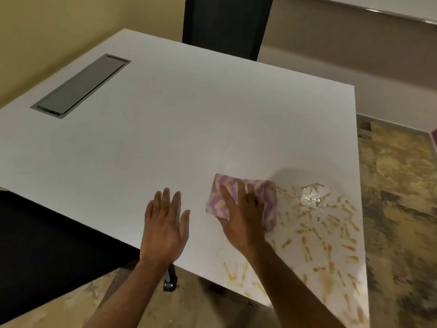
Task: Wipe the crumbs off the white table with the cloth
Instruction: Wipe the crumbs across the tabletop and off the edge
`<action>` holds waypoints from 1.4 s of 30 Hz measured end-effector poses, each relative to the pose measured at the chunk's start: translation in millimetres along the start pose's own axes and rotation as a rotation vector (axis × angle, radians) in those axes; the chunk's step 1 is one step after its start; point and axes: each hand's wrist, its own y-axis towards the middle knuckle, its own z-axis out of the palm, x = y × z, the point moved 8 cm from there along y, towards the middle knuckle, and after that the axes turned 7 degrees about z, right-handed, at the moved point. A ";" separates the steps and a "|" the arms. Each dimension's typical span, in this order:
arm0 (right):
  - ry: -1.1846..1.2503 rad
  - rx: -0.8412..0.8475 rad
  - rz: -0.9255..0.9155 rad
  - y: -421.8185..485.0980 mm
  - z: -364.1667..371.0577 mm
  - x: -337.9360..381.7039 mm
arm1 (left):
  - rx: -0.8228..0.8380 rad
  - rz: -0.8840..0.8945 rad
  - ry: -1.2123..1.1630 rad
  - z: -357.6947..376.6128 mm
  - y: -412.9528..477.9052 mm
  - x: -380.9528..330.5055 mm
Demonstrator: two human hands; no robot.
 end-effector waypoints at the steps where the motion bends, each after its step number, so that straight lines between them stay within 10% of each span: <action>1: 0.000 -0.009 0.026 -2.0 1.9 3.1 | 0.005 0.009 0.012 0.3 0.6 0.0; 31: 0.101 -0.147 0.447 -93.4 7.1 22.7 | 0.097 0.261 0.035 -10.3 12.2 -17.4; 42: 0.309 -0.261 0.263 -132.9 14.8 54.2 | 0.070 0.273 0.042 -13.9 11.1 -20.0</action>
